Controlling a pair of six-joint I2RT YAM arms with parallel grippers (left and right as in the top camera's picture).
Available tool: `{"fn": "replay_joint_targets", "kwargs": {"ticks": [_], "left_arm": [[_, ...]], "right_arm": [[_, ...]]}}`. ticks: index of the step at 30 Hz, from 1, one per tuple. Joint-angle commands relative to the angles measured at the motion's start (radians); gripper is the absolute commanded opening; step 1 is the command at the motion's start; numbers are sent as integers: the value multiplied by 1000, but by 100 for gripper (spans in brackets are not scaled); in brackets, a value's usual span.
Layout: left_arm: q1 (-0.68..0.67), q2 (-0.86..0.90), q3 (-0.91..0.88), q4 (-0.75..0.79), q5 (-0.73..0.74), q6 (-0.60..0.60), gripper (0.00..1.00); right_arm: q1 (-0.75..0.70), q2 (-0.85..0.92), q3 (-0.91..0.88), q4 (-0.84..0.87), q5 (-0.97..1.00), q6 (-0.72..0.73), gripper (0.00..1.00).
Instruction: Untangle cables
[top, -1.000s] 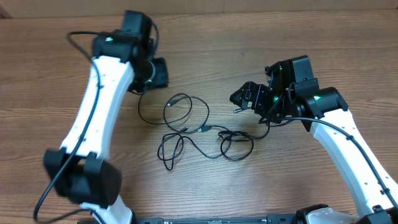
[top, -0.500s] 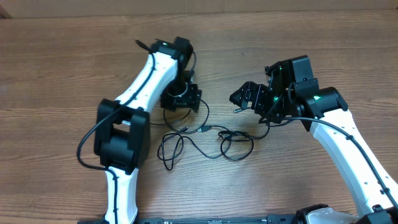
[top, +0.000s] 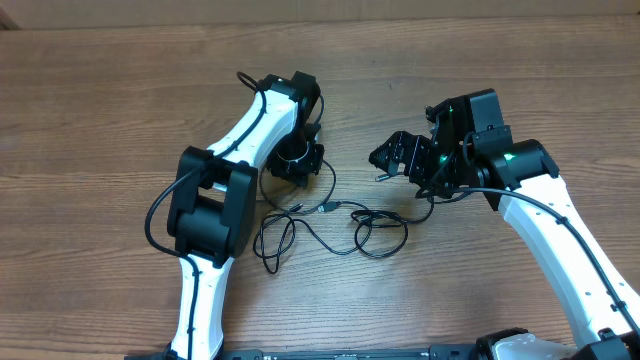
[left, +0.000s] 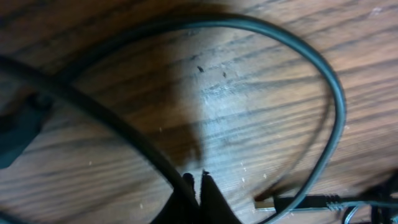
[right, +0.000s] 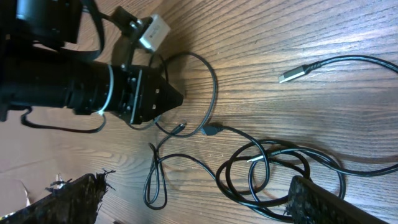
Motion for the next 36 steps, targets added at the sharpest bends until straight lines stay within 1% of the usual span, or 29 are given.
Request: {"fn": "replay_joint_targets", "kwargs": {"ticks": [1,4,7,9,12,16,20,24,26,29,32,36], "left_arm": [[6,10,22,-5,-6,-8,4],[25,3,61,-38,-8,-24,4],[59,-11,139,-95,-51,-63,4],[91,-27,212,-136,-79,-95,4],[144,-47,335,-184,-82,-111,4],[228,-76,514,-229,-82,-115,4],[332,-109,686,-271,-82,-155,4],[460,-152,860,-311,-81,-166,4],[509,-174,898,-318,-81,-166,4],[563,-204,906,-323,-82,-166,4],[593,-210,906,-357,-82,-167,4],[600,-196,892,-389,-109,-203,4]], "right_arm": [[4,7,-6,5,10,-8,95],[4,7,-6,5,10,-7,95],[4,7,-6,4,10,-8,95],[4,7,-6,0,10,-7,95],[4,7,-6,-11,10,-7,95],[4,7,-6,-19,9,-8,95],[4,7,-6,-21,10,-8,95],[4,7,-6,-16,10,-8,95],[4,7,-6,-11,10,-8,95],[4,7,-6,-5,10,-8,95],[4,7,-6,3,10,-8,95],[4,7,-6,15,10,-7,95]]}}
